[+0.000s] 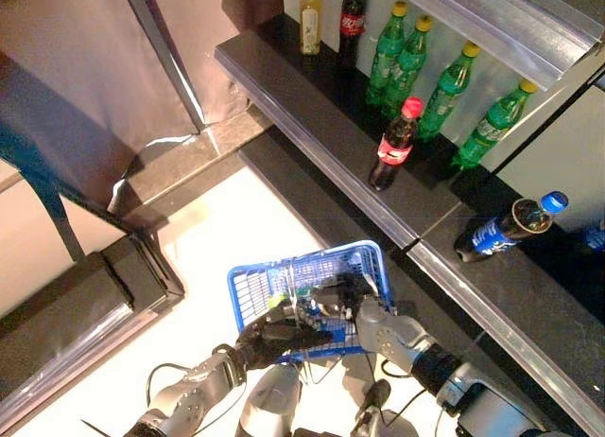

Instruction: Pick up the drink and place into the basket.

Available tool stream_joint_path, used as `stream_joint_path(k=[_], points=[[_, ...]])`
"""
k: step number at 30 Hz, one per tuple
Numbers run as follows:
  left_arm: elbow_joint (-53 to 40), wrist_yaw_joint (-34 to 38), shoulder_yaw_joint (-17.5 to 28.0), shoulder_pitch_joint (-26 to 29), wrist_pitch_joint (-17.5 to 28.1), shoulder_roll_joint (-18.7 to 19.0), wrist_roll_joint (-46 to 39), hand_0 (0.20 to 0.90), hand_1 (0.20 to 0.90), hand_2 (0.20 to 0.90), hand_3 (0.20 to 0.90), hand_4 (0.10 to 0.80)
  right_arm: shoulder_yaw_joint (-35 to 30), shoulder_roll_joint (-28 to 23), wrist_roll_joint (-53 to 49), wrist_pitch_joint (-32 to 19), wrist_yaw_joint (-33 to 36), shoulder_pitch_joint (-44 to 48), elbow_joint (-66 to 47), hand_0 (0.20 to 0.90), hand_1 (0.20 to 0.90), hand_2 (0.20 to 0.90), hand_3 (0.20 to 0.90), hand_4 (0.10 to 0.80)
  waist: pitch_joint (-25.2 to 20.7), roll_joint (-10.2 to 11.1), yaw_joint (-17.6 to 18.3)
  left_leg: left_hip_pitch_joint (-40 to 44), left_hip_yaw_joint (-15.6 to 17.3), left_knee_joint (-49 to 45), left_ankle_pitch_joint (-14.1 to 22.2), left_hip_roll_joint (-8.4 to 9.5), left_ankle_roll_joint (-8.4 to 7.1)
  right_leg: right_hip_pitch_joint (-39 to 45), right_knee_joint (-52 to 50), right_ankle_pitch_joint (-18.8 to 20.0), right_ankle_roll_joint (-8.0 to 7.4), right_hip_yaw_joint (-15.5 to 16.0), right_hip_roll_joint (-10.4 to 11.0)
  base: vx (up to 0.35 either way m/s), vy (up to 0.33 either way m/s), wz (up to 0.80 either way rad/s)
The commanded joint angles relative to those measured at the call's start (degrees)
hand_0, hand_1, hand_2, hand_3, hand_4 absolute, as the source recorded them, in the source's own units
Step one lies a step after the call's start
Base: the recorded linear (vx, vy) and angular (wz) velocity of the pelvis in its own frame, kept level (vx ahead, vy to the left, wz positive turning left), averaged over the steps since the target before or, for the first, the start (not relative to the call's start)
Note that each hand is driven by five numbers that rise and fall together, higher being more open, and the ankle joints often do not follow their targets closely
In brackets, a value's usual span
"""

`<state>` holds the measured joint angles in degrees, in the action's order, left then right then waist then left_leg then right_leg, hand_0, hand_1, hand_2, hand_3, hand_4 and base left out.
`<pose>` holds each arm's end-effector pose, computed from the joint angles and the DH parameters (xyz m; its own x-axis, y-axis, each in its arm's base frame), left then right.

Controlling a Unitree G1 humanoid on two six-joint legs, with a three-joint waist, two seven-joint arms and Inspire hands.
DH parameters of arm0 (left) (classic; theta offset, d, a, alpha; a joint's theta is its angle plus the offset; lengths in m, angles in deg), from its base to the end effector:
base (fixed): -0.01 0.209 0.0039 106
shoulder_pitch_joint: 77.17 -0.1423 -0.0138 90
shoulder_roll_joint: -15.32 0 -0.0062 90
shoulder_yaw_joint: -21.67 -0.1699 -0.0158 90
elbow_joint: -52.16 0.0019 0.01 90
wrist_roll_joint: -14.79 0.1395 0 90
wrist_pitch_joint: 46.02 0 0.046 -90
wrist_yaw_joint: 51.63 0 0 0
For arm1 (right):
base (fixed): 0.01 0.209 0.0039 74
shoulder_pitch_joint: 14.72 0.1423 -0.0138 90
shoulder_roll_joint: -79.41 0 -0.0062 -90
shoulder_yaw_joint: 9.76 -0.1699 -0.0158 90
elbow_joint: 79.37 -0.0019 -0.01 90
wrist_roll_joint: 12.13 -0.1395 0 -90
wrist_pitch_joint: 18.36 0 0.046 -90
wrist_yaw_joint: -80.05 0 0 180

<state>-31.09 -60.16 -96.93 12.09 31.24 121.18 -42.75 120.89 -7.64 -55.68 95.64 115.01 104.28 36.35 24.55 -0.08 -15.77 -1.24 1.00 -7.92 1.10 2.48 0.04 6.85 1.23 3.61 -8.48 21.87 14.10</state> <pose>0.1707 0.1706 0.0075 0.7118 -0.5284 -0.4628 0.2700 0.8140 -0.5143 0.2444 -0.0663 0.0366 0.8020 0.0002 -0.5973 -0.0906 0.9885 -0.1212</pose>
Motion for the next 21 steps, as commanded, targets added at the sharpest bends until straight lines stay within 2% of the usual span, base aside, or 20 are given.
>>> stream_joint_path(k=[1, 15, 21], points=[[-18.66, -13.82, -1.78, 3.89, 5.46, -2.94, -5.92, 0.3, 0.3, 0.3, 0.2, 0.1, 0.96, 2.63, -1.57, -5.51, -0.79, 6.42, -1.83, 0.9, 0.9, 0.9, 0.9, 0.8, -6.14, 0.19, -1.08, -5.51, -0.09, -10.28, 3.93, 1.48, 0.06, -3.68, -5.01, -0.25, 1.95, -1.33, 0.43, 0.01, -0.009, 0.05], [-19.03, -12.37, 0.42, 2.48, 5.84, -2.45, -5.93, 0.3, 0.3, 0.3, 0.2, 0.1, -3.71, -1.44, 0.76, -10.2, -0.28, 4.01, -4.64, 0.9, 0.9, 0.9, 0.9, 0.8, -5.79, 0.36, -0.09, -4.97, 1.42, -9.6, 4.02, 0.54, 0.07, -3.98, -5.22, -0.29, 2.06, -1.29, -0.22, 0.002, -0.001, 0.01], [-19.12, -10.67, 2.39, 0.19, 7.71, -2.03, -5.38, 0.3, 0.3, 0.3, 0.2, 0.1, -5.67, -6.55, 5.14, -9.88, -6.63, -0.9, -14.08, 0.9, 0.9, 0.9, 0.9, 0.8, -5.69, 0.79, 1.47, -4.89, 2.39, -8.97, 4.01, 0.01, 0.13, -4.65, -5.18, -0.48, 1.99, -2.15, -0.78, -0.024, -0.002, -0.03]])
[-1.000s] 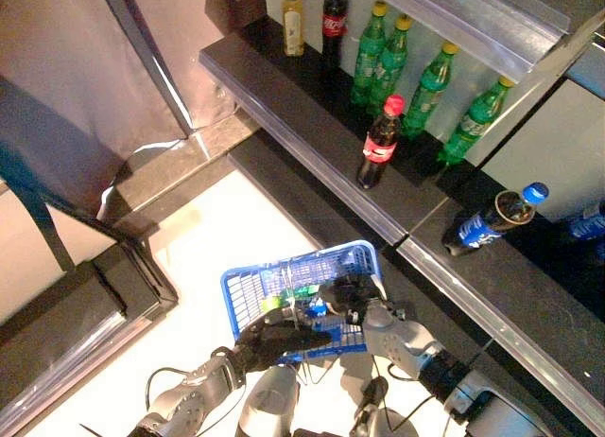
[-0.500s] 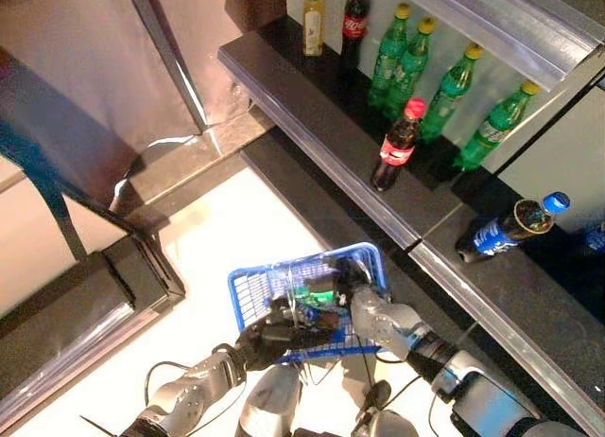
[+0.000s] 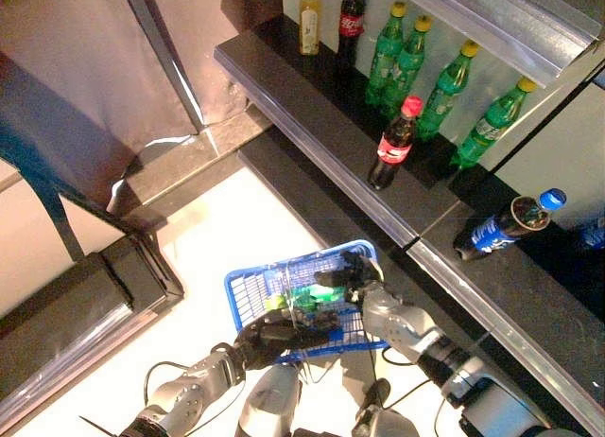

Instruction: Pick up the drink and place into the basket.

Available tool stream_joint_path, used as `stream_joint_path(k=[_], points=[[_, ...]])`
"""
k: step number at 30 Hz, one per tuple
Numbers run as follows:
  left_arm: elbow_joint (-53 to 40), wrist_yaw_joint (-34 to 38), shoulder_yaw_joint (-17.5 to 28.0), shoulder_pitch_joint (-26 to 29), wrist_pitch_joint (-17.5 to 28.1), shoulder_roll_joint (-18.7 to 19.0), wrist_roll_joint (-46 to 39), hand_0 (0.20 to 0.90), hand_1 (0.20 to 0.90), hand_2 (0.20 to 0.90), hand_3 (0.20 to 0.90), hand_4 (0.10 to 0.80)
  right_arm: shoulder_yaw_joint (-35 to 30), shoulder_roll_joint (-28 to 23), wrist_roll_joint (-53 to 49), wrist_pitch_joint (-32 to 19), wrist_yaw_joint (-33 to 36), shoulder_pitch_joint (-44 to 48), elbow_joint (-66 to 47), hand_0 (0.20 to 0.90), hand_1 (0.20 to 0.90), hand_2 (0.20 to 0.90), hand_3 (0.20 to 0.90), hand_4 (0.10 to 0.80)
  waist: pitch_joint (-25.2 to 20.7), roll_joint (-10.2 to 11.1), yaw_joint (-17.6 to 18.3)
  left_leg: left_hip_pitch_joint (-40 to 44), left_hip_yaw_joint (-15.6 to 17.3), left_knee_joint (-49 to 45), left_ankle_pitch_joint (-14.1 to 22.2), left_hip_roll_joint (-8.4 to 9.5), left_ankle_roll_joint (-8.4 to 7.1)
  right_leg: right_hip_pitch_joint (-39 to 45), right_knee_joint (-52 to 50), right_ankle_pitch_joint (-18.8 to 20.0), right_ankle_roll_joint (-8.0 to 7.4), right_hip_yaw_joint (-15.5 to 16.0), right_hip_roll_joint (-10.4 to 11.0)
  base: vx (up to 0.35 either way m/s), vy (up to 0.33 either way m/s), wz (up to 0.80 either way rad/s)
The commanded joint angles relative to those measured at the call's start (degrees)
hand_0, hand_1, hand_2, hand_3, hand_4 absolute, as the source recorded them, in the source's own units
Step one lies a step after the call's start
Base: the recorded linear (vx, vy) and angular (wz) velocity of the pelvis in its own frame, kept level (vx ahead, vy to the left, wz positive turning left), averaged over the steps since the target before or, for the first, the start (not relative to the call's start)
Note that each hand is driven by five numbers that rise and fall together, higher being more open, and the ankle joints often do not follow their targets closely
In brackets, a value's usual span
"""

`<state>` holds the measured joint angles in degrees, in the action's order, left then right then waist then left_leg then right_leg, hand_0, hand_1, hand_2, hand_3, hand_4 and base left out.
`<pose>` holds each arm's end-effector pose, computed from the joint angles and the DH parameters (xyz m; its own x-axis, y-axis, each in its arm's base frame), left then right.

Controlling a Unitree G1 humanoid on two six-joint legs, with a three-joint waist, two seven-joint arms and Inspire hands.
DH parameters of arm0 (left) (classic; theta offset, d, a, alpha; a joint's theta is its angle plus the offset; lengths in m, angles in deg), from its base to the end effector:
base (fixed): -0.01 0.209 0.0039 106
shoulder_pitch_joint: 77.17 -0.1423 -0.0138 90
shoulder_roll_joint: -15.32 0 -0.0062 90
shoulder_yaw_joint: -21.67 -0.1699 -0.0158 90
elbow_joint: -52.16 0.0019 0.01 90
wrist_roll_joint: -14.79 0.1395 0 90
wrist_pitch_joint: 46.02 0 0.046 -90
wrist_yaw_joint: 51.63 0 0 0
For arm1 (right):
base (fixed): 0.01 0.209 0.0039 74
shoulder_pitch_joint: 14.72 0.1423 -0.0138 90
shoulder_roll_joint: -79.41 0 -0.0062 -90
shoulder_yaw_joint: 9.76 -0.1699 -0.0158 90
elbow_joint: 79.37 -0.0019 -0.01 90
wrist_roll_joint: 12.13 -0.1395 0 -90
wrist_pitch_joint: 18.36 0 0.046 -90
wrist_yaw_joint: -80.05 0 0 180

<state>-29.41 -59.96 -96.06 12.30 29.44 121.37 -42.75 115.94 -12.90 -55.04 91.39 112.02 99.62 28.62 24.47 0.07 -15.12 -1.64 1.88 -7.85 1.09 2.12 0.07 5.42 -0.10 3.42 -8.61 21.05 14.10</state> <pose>0.1710 0.1763 0.0044 0.7002 -0.5066 -0.5030 0.2383 0.8301 -0.5042 0.2438 -0.0930 0.0464 0.8620 0.0129 -0.5068 -0.0381 0.9985 -0.0394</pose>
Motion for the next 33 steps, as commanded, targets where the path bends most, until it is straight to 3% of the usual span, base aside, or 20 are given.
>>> stream_joint_path(k=[1, 6, 14, 24, 33], points=[[-20.49, -10.38, 2.03, -0.65, 10.11, -2.22, -4.79, 0.3, 0.3, 0.3, 0.2, 0.1, -0.89, -2.82, 5.51, -5.81, -6.77, 2.37, -8.95, 0.9, 0.9, 0.9, 0.9, 0.8, -5.64, 0.82, 1.27, -4.36, 1.9, -8.81, 4.0, 0.19, 0.16, -3.33, -3.82, -0.36, 2.13, -1.56, -0.95, -0.025, -0.01, -0.13], [-17.69, -6.85, 3.55, -2.72, 12.3, -2.58, -3.15, 0.3, 0.3, 0.3, 0.2, 0.1, -1.3, -9.1, 5.68, -6.57, -15.36, -3.1, -19.67, 0.9, 0.9, 0.9, 0.9, 0.8, -5.98, 1.86, 2.92, -3.77, 3.35, -8.15, 3.99, -0.47, 0.25, -3.61, -3.71, -0.55, 2.06, -2.69, -1.67, -0.015, -0.021, -0.09], [-10.05, -2.44, 4.85, -4.46, 15.37, -4.69, -0.94, 0.3, 0.3, 0.3, 0.2, 0.1, -2.07, -13.22, 3.3, -8.54, -24.42, -7.52, -27.59, 0.9, 0.9, 0.9, 0.9, 0.8, -7.5, 3.22, 4.69, -1.65, 5.55, -6.63, 4.2, -1.33, 0.37, -3.02, -3.45, -1.06, 1.89, -4.4, -2.74, 0.013, -0.034, -0.14], [5.13, 5.4, 5.31, -3.58, 15.66, -9.31, 2.13, 0.3, 0.3, 0.3, 0.2, 0.1, -2.46, -12.67, -2.31, -9.33, -27.46, -10.24, -29.82, 0.9, 0.9, 0.9, 0.9, 0.8, -11.21, 3.99, 7.11, 2.58, 7.91, -2.48, 3.6, -2.36, -0.13, -1.49, -2.69, -1.81, 1.56, -6.24, -4.03, 0.024, -0.032, -0.08], [25.25, 10.6, 12.96, -4.89, 19.98, -15.52, 0.05, 0.3, 0.3, 0.3, 0.2, 0.1, -7.14, -9.49, 1.58, -8.86, -29.07, -24.27, -22.99, 0.9, 0.9, 0.9, 0.9, 0.8, -15.06, 3.88, 11.37, 6.88, 10.92, 4.27, 1.8, -4.12, -1.49, -0.9, 0.13, -0.84, 0.73, -8.4, -4.67, 0.008, -0.029, -0.12]])
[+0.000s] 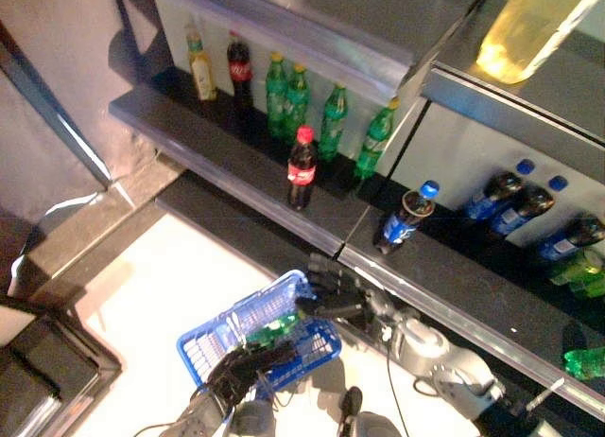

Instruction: Pick up the drink and place into the basket.

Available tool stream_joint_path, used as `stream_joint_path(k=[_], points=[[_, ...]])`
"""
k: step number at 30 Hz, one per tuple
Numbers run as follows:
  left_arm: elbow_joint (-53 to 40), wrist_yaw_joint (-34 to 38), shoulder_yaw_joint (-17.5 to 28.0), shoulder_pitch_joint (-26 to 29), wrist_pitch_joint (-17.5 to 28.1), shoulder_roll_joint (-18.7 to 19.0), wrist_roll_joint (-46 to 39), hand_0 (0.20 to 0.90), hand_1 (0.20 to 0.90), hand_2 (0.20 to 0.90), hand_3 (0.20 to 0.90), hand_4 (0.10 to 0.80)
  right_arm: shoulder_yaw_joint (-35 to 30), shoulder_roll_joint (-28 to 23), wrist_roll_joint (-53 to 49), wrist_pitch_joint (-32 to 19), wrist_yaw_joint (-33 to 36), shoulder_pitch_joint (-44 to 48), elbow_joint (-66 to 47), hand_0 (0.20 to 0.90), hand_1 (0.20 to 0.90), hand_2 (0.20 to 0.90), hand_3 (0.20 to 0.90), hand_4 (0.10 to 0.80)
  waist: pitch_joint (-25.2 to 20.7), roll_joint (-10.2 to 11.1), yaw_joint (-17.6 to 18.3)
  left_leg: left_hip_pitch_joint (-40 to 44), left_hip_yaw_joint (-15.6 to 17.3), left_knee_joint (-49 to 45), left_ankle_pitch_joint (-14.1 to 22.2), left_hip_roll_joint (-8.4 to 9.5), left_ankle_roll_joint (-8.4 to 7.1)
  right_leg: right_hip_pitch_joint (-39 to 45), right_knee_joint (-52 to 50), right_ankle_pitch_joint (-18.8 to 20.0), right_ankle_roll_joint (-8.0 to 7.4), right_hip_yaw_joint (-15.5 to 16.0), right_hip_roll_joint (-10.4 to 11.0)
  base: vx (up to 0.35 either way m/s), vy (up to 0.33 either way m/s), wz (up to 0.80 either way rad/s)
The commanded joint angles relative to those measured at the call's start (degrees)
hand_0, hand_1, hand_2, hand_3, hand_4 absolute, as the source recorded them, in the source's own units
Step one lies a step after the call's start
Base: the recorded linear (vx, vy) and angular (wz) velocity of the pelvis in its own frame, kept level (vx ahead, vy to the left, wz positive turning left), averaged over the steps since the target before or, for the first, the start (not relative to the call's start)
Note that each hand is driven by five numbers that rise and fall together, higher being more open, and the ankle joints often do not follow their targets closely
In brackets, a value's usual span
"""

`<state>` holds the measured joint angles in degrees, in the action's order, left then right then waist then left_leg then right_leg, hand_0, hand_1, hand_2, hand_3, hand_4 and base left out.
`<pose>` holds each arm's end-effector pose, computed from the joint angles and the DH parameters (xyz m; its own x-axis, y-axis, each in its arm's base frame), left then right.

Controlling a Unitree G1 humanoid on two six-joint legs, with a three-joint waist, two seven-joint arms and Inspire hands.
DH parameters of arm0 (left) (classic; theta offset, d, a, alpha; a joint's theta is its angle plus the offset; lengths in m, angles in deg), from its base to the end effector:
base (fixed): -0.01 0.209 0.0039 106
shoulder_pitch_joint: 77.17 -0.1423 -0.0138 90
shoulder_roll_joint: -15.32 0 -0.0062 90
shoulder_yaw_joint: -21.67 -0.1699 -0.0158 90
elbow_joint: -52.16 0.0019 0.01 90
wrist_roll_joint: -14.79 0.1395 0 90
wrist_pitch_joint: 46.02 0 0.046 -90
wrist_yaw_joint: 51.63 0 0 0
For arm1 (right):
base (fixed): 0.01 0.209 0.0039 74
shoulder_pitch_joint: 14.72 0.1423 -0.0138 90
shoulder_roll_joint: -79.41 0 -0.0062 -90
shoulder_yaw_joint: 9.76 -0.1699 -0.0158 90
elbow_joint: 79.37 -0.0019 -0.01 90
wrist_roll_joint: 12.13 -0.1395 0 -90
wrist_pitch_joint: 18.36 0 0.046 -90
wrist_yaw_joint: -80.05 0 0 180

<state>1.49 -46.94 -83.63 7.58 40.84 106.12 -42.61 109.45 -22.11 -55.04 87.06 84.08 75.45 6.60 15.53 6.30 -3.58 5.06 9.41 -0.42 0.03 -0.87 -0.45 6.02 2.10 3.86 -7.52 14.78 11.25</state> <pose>0.1215 0.1968 -0.0701 0.6141 0.0400 -0.7882 -0.4817 0.8101 -0.3342 0.1764 -0.1354 0.0345 0.7899 0.4429 -0.4242 -0.3463 0.8930 0.2875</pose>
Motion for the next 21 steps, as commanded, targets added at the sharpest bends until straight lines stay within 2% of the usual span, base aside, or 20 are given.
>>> stream_joint_path(k=[1, 4, 8, 14, 18, 21], points=[[-2.3, -2.55, 1.94, -0.15, 9.31, -1.26, 0.06, 0.3, 0.3, 0.3, 0.2, 0.1, -1.56, 0.99, 3.41, -4.87, -0.68, -2.18, 2.02, 0.9, 0.9, 0.9, 0.9, 0.8, -6.55, -2.39, 0.51, 0.75, 3.71, -2.3, 2.69, -1.38, -1.13, -1.31, -1.49, -1.05, -0.44, -2.24, -1.83, 0.005, -0.05, -0.15], [3.01, -1.76, 4.94, -0.12, 9.81, -2.58, -1.01, 0.3, 0.3, 0.3, 0.2, 0.1, -3.89, 2.95, 6.74, -5.93, -0.4, -5.91, 9.24, 0.9, 0.9, 0.9, 0.9, 0.8, -7.37, -2.42, 1.66, 1.79, 4.31, -0.86, 2.54, -1.63, -1.54, -0.84, -0.29, -0.54, -0.69, -2.24, -1.76, 0.01, -0.056, -0.14], [6.75, -0.61, 7.52, 0.17, 9.28, -2.86, -1.31, 0.3, 0.3, 0.3, 0.2, 0.1, -5.43, 4.73, 5.65, -5.87, -0.58, -7.76, 16.57, 0.9, 0.9, 0.9, 0.9, 0.8, -7.9, -2.46, 2.41, 2.51, 4.76, -0.19, 2.55, -1.8, -1.94, -0.36, 0.29, -0.34, -0.76, -1.82, -1.61, 0.009, -0.047, 0.01], [14.06, -1.7, 11.17, 1.56, 10.34, -3.96, 1.11, 0.3, 0.3, 0.3, 0.2, 0.1, -8.68, 9.22, 12.99, -5.01, 0.6, -6.67, 38.62, 0.9, 0.9, 0.9, 0.9, 0.8, -9.1, -2.96, 2.52, 3.55, 5.02, 0.27, 3.12, -1.94, -2.28, 0.88, 1.54, -0.09, -0.41, -0.65, -1.41, 0.006, -0.013, 0.02], [19.24, -3.7, 12.34, 2.5, 11.83, -5.14, 1.73, 0.3, 0.3, 0.3, 0.2, 0.1, -11.87, 12.62, 16.88, -7.61, -0.87, -4.88, 57.51, 0.9, 0.9, 0.9, 0.9, 0.8, -9.86, -3.59, 1.72, 4.01, 4.63, 0.74, 3.4, -2.02, -2.26, 1.57, 1.64, -0.53, -0.02, 0.05, -1.46, 0.015, -0.005, 0.01], [22.8, -5.35, 13.3, 3.23, 12.41, -5.87, 1.88, 0.3, 0.3, 0.3, 0.2, 0.1, -14.76, 14.12, 18.26, -10.9, -1.61, -4.43, 67.27, 0.9, 0.9, 0.9, 0.9, 0.8, -10.45, -4.19, 1.48, 4.29, 4.56, 1.1, 3.47, -2.18, -2.33, 1.82, 1.46, -0.89, 0.15, 0.4, -1.51, 0.038, 0.0, -0.01]])
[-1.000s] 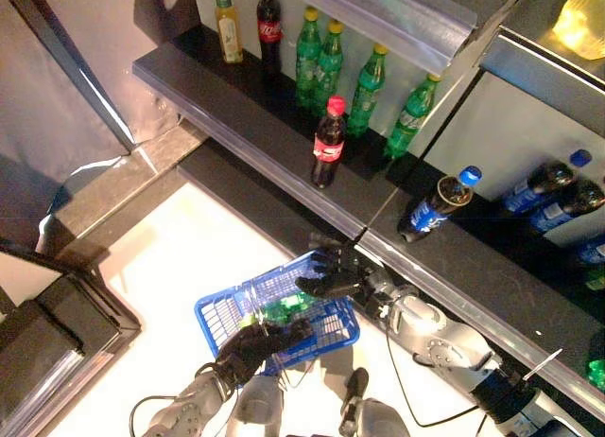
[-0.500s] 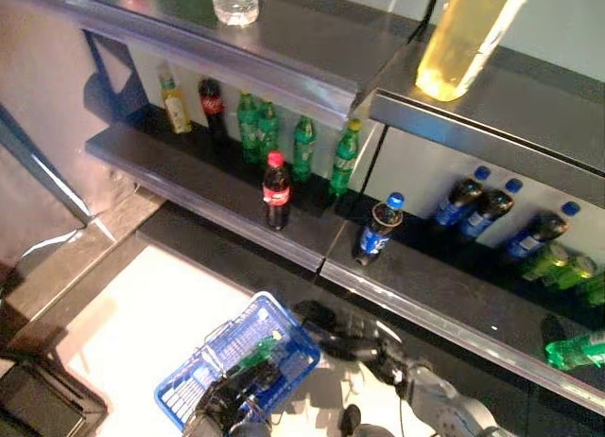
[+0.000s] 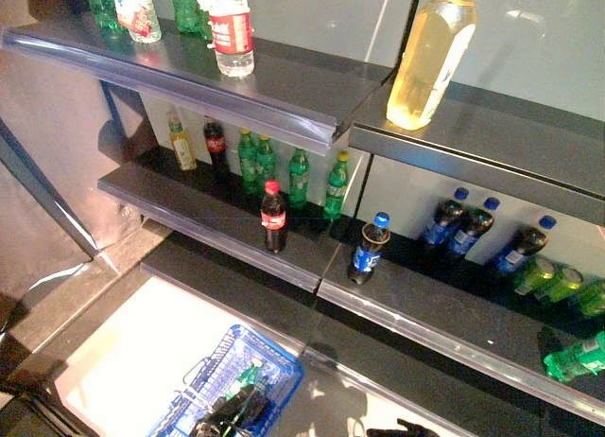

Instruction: Pick up the drink and place into the basket.

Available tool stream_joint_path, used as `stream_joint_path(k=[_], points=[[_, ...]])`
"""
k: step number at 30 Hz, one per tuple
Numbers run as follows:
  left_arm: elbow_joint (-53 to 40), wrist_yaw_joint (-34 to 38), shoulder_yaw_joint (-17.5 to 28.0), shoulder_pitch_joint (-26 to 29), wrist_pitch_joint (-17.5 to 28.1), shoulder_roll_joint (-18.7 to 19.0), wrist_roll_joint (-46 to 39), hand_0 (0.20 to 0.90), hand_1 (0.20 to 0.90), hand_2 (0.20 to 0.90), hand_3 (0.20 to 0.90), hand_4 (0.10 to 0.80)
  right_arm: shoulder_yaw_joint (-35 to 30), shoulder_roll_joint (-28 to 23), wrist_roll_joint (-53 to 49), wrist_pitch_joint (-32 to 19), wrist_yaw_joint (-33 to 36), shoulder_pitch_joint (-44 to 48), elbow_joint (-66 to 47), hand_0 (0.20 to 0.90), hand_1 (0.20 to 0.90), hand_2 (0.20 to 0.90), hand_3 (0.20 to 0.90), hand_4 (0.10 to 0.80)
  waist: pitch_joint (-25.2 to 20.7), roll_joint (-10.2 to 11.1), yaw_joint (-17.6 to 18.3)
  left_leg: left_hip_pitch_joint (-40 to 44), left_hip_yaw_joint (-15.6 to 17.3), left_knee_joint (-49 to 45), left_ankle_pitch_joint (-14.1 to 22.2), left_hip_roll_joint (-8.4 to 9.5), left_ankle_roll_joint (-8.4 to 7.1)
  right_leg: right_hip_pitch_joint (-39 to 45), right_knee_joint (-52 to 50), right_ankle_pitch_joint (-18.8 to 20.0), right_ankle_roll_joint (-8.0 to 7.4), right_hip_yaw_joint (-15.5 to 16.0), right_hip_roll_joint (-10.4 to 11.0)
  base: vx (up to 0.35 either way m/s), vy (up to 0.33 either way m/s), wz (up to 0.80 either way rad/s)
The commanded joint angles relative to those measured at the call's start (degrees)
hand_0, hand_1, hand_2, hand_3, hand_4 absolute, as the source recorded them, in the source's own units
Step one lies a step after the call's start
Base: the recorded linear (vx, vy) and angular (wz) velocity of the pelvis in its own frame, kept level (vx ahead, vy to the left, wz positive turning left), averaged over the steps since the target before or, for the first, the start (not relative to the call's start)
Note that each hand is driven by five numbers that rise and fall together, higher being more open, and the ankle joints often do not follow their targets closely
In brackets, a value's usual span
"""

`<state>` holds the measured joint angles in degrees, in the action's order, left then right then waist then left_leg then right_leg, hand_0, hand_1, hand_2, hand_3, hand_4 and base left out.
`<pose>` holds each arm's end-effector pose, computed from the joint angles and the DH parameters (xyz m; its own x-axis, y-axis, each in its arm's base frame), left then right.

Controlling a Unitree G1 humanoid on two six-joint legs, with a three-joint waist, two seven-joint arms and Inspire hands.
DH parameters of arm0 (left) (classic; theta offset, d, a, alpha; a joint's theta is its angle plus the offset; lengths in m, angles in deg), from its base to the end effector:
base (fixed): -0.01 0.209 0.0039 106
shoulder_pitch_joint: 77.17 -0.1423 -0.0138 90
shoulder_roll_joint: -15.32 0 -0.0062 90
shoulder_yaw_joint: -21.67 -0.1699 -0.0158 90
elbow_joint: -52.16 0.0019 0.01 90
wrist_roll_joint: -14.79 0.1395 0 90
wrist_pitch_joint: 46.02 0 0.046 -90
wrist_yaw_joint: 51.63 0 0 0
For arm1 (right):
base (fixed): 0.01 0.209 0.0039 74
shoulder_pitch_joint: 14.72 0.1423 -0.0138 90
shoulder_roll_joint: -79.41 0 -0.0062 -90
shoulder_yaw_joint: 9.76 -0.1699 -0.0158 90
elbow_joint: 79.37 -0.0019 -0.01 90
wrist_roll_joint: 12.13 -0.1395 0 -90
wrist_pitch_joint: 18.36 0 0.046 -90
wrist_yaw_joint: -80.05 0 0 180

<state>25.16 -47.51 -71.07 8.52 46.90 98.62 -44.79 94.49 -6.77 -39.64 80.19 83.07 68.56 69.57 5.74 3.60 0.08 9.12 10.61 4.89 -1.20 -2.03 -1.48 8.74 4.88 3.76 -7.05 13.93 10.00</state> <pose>0.0695 0.2027 -0.1045 0.3541 0.2133 -0.9105 -0.8026 0.5692 -0.1788 0.0567 -0.1954 -0.1064 0.2492 -0.0941 -0.9639 0.2126 0.9763 -0.0404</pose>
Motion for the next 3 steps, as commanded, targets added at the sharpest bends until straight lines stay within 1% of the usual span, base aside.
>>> stream_joint_path(k=[1, 2, 3], points=[[-0.3, -5.17, 0.99, 2.41, 6.47, 1.5, 4.09, 0.3, 0.3, 0.3, 0.2, 0.1, -0.28, -1.06, 3.22, -4.47, -0.65, 2.52, 5.42, 0.9, 0.9, 0.9, 0.9, 0.8, -0.76, -1.61, -2.18, 0.29, 3.36, -4.1, 4.72, -1.03, -1.29, -0.87, -1.35, -0.88, -0.29, 1.34, -0.28, 0.033, 0.009, 0.01], [0.09, -5.34, 1.33, 2.59, 6.57, 1.22, 4.12, 0.3, 0.3, 0.3, 0.2, 0.1, -1.16, -0.84, 4.05, -5.73, -1.13, 2.44, 7.12, 0.9, 0.9, 0.9, 0.9, 0.8, -1.0, -1.82, -2.13, 0.3, 3.32, -3.91, 4.68, -1.05, -1.32, -0.88, -1.45, -1.01, -0.23, 1.38, -0.35, 0.0, 0.0, 0.0], [0.13, -5.33, 1.4, 2.63, 6.56, 1.15, 4.12, 0.3, 0.3, 0.3, 0.2, 0.1, -1.32, -0.79, 4.2, -5.96, -1.21, 2.41, 7.31, 0.9, 0.9, 0.9, 0.9, 0.8, -1.03, -1.86, -2.1, 0.29, 3.3, -3.88, 4.67, -1.04, -1.32, -0.9, -1.48, -1.04, -0.22, 1.37, -0.36, 0.0, 0.0, 0.0]])
